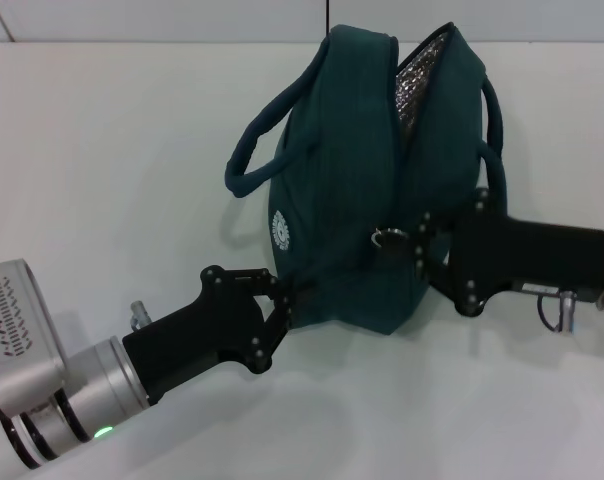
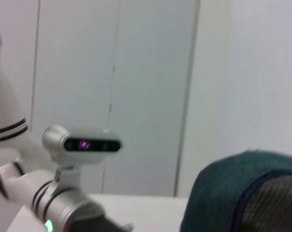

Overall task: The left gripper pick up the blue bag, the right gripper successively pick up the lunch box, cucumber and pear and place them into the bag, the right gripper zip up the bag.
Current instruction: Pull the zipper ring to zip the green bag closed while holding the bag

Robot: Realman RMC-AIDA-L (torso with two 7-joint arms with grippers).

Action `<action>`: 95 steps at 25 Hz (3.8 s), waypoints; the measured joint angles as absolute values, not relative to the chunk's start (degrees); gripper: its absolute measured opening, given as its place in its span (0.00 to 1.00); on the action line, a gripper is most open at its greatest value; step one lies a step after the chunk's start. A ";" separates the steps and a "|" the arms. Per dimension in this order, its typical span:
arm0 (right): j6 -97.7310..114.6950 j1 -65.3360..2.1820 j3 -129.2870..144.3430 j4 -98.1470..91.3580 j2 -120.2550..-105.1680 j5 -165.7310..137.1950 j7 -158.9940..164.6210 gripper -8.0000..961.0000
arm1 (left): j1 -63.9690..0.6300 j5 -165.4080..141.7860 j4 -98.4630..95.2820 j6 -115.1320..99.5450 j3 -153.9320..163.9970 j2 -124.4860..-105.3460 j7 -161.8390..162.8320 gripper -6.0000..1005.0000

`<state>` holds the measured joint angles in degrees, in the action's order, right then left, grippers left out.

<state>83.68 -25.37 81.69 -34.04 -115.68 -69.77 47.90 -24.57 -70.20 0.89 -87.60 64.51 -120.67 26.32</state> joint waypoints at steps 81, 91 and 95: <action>92.85 -24.60 86.89 -27.07 -116.19 -46.63 24.07 0.03 | -28.20 -61.63 3.02 -97.63 66.54 -120.76 28.02 0.46; 92.81 -24.61 86.89 -25.97 -116.19 -45.63 24.17 0.03 | -28.12 -64.33 2.59 -98.19 66.62 -120.76 25.71 0.28; 93.05 -24.61 87.01 -25.92 -116.19 -45.60 24.69 0.03 | -28.13 -64.47 2.63 -98.69 66.62 -120.73 25.42 0.23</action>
<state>93.05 -24.61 87.01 -25.92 -116.19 -45.60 24.69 -28.13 -64.47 2.63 -98.69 66.62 -120.73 25.42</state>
